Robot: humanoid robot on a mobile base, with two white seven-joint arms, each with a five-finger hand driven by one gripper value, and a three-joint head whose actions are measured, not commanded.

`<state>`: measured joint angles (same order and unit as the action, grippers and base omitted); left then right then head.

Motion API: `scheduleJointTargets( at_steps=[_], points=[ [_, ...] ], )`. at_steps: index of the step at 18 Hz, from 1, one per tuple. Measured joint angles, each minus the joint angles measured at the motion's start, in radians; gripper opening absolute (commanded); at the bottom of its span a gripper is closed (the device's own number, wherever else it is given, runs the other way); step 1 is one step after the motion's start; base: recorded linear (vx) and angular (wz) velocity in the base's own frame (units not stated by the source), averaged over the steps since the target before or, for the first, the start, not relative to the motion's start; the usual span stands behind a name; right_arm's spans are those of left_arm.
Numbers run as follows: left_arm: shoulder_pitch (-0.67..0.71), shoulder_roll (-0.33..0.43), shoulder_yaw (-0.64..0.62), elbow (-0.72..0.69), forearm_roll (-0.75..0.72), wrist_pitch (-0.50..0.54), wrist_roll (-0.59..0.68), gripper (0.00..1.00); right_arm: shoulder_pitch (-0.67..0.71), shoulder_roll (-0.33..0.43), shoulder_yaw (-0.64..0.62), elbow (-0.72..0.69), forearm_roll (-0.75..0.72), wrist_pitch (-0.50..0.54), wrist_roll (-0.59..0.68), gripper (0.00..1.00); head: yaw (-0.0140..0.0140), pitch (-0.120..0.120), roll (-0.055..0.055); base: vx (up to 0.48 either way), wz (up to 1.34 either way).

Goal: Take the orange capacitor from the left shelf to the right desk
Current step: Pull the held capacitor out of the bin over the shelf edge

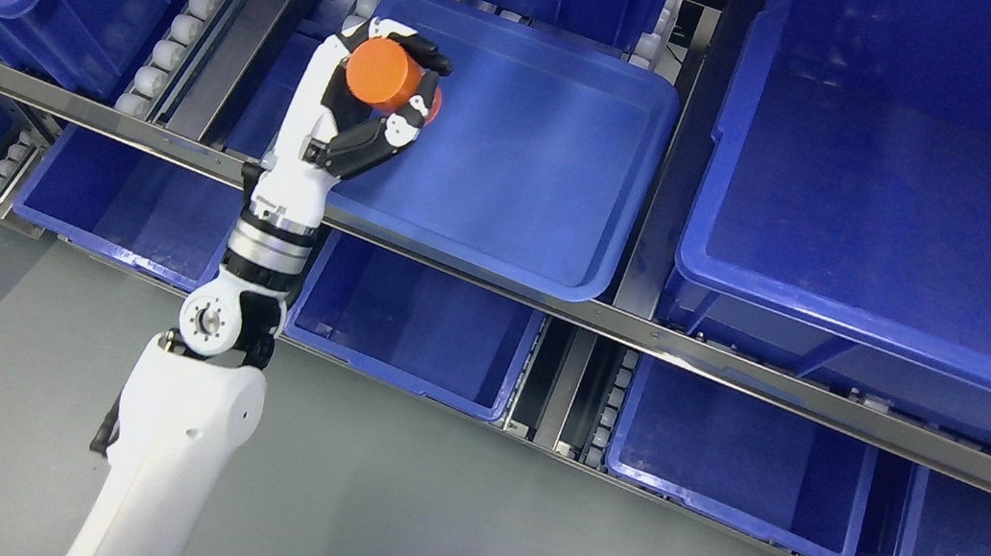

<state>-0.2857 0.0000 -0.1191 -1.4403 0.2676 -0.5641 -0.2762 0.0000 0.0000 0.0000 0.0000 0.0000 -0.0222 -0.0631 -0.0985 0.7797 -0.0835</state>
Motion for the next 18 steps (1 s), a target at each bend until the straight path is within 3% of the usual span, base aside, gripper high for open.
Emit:
scheduleJointTargets(
  at_steps=[8, 18],
  points=[
    [0.163, 0.0, 0.0, -0.154, 0.003, -0.135, 0.008, 0.02, 0.0, 0.0, 0.0, 0.0, 0.0, 0.0, 0.0, 1.0, 0.0, 0.0, 0.0, 0.0, 0.0],
    [0.228, 0.0, -0.005, -0.233, 0.004, -0.178, 0.011, 0.02, 0.0, 0.0, 0.0, 0.0, 0.0, 0.0, 0.0, 1.0, 0.0, 0.0, 0.0, -0.036, 0.04]
  ],
)
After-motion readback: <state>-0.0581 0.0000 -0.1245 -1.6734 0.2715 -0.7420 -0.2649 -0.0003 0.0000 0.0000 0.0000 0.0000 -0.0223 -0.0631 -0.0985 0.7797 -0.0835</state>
